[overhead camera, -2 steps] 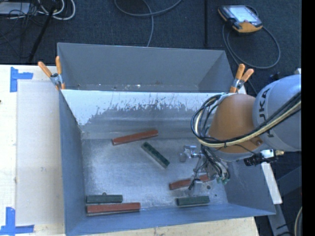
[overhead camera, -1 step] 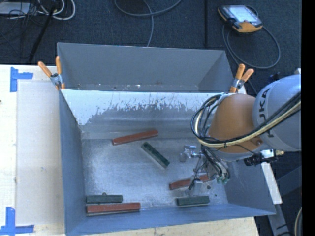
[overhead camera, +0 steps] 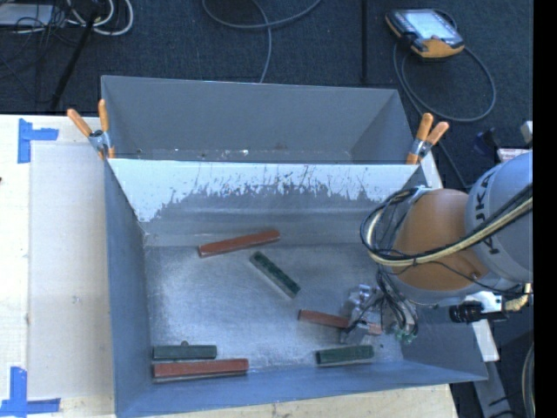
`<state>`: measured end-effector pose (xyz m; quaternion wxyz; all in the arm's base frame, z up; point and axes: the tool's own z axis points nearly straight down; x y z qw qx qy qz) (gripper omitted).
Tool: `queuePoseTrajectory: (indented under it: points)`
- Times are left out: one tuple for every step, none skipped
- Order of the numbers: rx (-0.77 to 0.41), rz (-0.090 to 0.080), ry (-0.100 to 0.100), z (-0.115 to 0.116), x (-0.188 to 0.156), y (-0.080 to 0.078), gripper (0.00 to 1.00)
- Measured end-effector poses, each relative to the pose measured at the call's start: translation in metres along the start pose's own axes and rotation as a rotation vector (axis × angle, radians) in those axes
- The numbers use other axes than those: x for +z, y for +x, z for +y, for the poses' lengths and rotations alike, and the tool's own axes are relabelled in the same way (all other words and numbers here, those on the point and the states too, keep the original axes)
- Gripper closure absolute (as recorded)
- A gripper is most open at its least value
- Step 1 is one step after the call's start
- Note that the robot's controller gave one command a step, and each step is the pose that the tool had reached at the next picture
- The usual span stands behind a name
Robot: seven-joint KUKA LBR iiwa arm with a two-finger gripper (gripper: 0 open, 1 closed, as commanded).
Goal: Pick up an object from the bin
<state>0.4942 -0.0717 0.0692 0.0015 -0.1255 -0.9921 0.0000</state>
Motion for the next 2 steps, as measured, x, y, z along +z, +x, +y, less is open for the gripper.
queuePoseTrajectory:
  points:
    - [-0.001, 0.000, 0.000, 0.000, 0.000, 0.000, 1.00]
    - [0.032, -0.004, 0.000, 0.011, -0.160, 0.010, 1.00]
